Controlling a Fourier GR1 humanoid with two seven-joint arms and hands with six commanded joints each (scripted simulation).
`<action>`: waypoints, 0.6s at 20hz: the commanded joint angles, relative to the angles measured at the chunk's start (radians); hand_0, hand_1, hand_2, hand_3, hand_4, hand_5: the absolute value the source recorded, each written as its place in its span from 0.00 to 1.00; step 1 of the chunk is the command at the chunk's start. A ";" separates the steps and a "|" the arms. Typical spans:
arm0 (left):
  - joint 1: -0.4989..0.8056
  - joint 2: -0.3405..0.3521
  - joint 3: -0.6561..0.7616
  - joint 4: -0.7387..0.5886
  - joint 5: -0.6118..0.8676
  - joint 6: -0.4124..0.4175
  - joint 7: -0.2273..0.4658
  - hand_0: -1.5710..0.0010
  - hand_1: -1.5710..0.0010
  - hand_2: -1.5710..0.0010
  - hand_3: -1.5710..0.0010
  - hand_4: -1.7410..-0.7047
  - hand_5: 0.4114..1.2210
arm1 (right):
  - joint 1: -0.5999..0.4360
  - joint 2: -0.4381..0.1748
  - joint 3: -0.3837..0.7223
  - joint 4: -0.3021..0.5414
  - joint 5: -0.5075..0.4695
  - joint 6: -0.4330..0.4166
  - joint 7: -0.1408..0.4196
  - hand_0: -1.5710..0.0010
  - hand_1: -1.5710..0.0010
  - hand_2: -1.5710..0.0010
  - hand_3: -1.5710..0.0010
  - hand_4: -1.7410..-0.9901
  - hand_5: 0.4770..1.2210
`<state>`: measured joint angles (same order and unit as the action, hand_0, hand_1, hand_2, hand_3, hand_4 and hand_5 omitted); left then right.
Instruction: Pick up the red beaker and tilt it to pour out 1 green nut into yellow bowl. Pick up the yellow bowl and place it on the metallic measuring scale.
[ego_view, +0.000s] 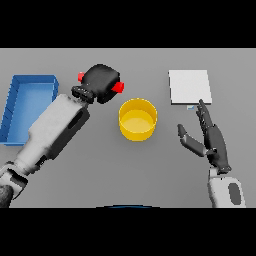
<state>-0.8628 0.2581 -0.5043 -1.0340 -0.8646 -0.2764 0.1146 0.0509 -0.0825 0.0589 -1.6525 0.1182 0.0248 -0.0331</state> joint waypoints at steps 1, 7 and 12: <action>-0.023 -0.001 -0.024 0.013 -0.026 -0.023 0.011 0.00 0.00 0.00 0.06 0.11 0.99 | 0.005 0.003 -0.002 0.000 -0.003 -0.002 0.002 1.00 1.00 1.00 1.00 0.62 0.26; -0.143 -0.006 -0.163 0.097 -0.152 -0.159 0.007 0.00 0.00 0.00 0.19 0.04 1.00 | 0.000 0.021 -0.016 0.019 -0.042 0.010 -0.001 1.00 1.00 1.00 1.00 0.58 0.19; -0.225 -0.033 -0.257 0.150 -0.237 -0.183 -0.055 0.00 0.00 0.00 0.12 0.02 1.00 | -0.004 0.015 -0.024 0.021 -0.049 0.014 -0.013 1.00 1.00 1.00 1.00 0.59 0.17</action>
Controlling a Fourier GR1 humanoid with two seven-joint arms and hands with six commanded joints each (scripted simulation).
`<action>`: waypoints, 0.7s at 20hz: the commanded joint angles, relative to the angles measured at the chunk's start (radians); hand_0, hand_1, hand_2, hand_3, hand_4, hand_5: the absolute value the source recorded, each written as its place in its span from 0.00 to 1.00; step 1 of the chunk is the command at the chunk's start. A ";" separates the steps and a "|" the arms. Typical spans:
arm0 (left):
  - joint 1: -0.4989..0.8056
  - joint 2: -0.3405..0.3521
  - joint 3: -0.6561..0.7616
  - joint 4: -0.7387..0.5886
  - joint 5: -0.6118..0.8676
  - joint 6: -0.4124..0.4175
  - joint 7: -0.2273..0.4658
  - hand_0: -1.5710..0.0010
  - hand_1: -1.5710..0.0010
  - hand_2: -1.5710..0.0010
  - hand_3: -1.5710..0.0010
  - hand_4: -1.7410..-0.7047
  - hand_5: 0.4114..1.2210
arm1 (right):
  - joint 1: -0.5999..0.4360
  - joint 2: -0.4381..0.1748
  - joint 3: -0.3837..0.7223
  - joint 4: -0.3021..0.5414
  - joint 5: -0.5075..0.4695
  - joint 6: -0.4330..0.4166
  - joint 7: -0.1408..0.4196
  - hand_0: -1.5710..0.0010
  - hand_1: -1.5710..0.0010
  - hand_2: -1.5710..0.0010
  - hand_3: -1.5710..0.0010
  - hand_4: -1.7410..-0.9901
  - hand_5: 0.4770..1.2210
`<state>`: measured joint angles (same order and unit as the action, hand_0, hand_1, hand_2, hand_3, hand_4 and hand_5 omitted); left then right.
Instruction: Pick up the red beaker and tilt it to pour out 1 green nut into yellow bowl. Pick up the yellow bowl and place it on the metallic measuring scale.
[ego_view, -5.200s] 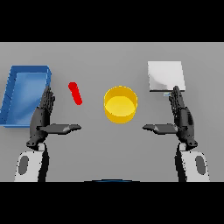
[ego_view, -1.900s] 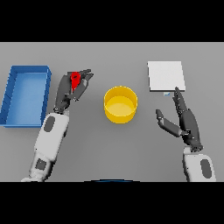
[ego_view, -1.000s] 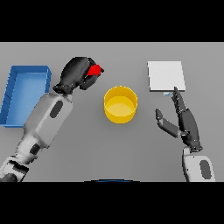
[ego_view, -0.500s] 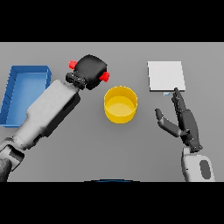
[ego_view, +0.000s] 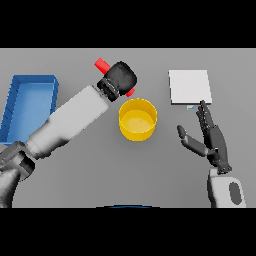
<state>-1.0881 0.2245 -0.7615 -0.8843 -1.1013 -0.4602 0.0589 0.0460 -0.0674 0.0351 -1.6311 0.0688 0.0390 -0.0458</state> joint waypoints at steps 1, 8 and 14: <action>-0.014 0.001 -0.024 0.005 -0.021 0.001 -0.015 0.00 0.00 0.00 0.10 0.01 1.00 | 0.003 -0.002 0.004 -0.004 0.006 0.000 0.001 1.00 1.00 1.00 1.00 0.59 0.17; -0.071 -0.003 -0.152 0.024 -0.147 -0.007 -0.047 0.00 0.00 0.00 0.02 0.00 1.00 | -0.009 -0.007 -0.003 0.003 0.015 -0.012 0.020 1.00 1.00 1.00 1.00 0.61 0.17; -0.130 -0.047 -0.240 0.088 -0.217 -0.040 -0.111 0.00 0.00 0.00 0.01 0.00 1.00 | 0.006 -0.007 0.005 -0.001 0.029 -0.016 0.019 1.00 1.00 1.00 1.00 0.61 0.17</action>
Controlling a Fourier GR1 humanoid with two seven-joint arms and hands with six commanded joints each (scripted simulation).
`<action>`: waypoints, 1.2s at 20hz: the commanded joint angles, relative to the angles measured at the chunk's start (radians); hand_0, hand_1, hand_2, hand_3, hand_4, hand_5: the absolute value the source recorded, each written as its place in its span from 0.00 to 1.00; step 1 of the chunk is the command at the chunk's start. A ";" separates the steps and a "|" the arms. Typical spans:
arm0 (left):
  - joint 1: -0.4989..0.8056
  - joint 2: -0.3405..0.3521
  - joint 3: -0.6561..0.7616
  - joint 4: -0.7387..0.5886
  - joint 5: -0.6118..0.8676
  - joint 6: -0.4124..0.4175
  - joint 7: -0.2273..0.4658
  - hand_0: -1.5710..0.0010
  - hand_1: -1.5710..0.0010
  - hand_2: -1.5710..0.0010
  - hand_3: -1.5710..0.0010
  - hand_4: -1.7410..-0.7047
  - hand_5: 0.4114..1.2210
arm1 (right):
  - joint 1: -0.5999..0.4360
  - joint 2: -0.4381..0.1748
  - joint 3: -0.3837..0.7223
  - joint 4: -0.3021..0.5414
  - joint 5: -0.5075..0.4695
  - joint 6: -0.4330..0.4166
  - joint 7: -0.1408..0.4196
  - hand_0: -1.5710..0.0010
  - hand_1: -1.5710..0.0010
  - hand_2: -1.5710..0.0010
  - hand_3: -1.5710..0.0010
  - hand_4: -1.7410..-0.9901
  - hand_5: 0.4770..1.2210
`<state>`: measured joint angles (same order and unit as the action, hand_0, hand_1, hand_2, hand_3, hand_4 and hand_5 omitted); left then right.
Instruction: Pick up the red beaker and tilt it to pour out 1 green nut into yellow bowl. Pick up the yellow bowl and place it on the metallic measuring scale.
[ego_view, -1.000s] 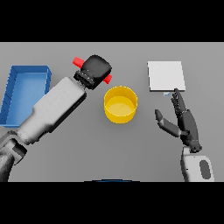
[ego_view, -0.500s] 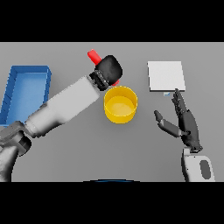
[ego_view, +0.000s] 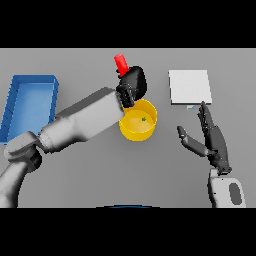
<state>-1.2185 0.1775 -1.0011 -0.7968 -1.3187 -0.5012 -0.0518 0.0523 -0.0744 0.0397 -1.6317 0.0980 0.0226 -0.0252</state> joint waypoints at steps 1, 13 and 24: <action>-0.010 0.000 -0.007 0.000 -0.009 -0.010 -0.002 0.00 0.00 0.00 0.00 0.00 1.00 | -0.002 -0.003 -0.001 -0.001 0.003 -0.002 -0.005 1.00 1.00 1.00 1.00 0.61 0.17; -0.126 0.013 -0.016 0.059 -0.075 0.012 -0.027 0.00 0.00 0.00 0.00 0.00 0.92 | -0.002 0.003 0.007 -0.002 0.023 -0.016 -0.027 1.00 1.00 1.00 1.00 0.69 0.15; -0.451 0.161 0.360 0.315 0.061 0.120 0.048 0.00 0.03 0.03 0.06 0.16 0.99 | -0.035 -0.003 0.009 0.011 0.004 0.009 -0.030 1.00 1.00 1.00 1.00 0.61 0.22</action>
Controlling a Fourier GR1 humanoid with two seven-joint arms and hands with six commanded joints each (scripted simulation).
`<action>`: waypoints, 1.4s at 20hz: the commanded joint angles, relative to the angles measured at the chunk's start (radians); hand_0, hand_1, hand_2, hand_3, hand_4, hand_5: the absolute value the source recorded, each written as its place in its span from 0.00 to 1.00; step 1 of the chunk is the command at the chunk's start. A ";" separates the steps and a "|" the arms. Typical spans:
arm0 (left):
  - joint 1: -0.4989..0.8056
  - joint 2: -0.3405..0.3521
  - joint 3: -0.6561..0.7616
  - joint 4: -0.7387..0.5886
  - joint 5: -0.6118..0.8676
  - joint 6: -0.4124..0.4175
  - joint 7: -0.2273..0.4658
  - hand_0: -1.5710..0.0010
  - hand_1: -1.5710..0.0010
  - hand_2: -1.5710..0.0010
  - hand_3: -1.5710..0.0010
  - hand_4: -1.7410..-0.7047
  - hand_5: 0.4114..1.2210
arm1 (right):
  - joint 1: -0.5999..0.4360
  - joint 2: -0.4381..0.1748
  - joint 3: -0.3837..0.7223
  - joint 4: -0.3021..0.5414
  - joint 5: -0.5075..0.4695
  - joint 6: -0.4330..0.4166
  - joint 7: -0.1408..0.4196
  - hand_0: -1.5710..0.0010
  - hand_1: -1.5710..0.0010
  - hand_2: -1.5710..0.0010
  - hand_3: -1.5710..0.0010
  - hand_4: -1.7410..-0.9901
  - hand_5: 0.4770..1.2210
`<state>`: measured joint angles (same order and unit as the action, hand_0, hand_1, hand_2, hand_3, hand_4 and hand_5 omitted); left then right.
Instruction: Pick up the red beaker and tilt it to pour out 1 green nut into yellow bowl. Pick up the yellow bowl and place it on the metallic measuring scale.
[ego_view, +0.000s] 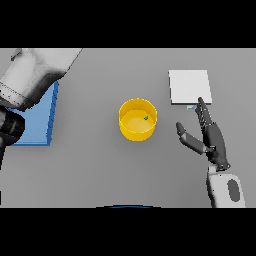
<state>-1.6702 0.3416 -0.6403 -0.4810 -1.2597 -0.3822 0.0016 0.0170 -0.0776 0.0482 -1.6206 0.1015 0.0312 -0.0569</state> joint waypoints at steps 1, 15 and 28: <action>0.000 0.048 0.098 0.039 0.072 -0.008 0.042 0.00 0.03 0.03 0.08 0.13 0.99 | 0.010 -0.005 0.001 0.001 0.001 0.004 -0.008 1.00 1.00 1.00 1.00 0.60 0.23; 0.379 0.251 0.602 0.084 0.526 0.261 0.380 0.00 0.00 0.00 0.05 0.01 1.00 | -0.024 -0.013 0.015 0.022 0.007 0.017 -0.017 1.00 1.00 1.00 1.00 0.62 0.24; 0.897 0.209 0.712 -0.363 0.743 0.375 0.587 0.00 0.00 0.00 0.12 0.00 1.00 | -0.011 -0.043 0.016 0.034 0.027 0.027 -0.049 1.00 1.00 1.00 1.00 0.57 0.33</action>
<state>-0.7726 0.5507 0.0713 -0.8438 -0.5158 -0.0087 0.5866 0.0063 -0.1208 0.0637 -1.5865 0.1283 0.0581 -0.1069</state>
